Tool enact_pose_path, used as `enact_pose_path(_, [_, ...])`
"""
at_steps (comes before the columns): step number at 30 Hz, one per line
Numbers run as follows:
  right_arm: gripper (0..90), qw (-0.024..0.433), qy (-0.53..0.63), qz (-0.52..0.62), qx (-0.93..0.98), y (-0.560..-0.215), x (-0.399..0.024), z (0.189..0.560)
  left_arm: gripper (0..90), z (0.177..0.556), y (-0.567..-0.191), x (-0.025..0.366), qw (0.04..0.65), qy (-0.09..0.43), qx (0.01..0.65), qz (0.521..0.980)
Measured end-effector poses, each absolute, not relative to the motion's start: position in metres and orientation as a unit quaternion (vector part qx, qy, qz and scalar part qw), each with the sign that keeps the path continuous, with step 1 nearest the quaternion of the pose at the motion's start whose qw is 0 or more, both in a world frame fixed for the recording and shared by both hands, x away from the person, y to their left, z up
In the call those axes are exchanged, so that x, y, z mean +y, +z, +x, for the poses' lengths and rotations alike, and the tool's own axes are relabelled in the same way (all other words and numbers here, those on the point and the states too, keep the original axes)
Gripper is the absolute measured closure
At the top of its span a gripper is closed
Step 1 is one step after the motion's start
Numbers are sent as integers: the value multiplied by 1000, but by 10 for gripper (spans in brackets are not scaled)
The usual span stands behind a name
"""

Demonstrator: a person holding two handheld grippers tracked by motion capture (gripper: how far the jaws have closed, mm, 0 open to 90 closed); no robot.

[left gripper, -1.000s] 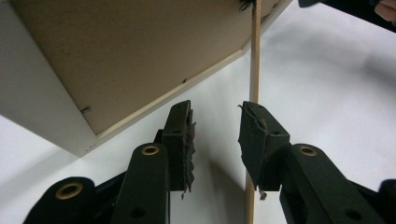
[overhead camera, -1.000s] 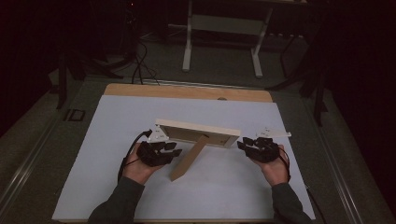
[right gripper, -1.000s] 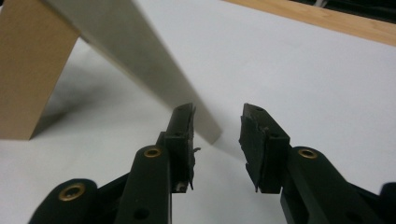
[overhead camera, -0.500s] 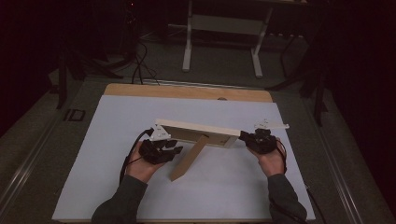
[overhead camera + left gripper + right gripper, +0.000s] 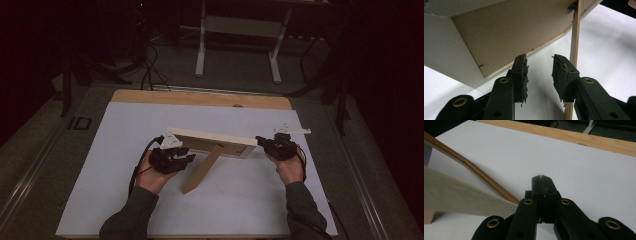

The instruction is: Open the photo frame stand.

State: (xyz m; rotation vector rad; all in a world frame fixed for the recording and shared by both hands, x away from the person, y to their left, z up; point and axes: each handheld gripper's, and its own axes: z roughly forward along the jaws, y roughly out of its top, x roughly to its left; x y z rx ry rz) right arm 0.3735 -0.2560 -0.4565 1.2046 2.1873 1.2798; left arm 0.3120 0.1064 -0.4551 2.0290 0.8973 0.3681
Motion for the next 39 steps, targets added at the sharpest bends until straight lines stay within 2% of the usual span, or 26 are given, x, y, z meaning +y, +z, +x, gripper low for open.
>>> enact_pose_path(6, [900, 154, 464, 421, 764, -454, -253, 377, 666, 313, -455, 102, 432, 149, 360, 813])
enact_pose_path(29, [900, 115, 489, 404, 765, -455, -241, 381, 896, 324, -456, 94, 437, 145, 375, 805])
enact_pose_path(39, [900, 107, 490, 397, 769, -457, -238, 380, 900, 326, -451, 91, 438, 148, 375, 804])
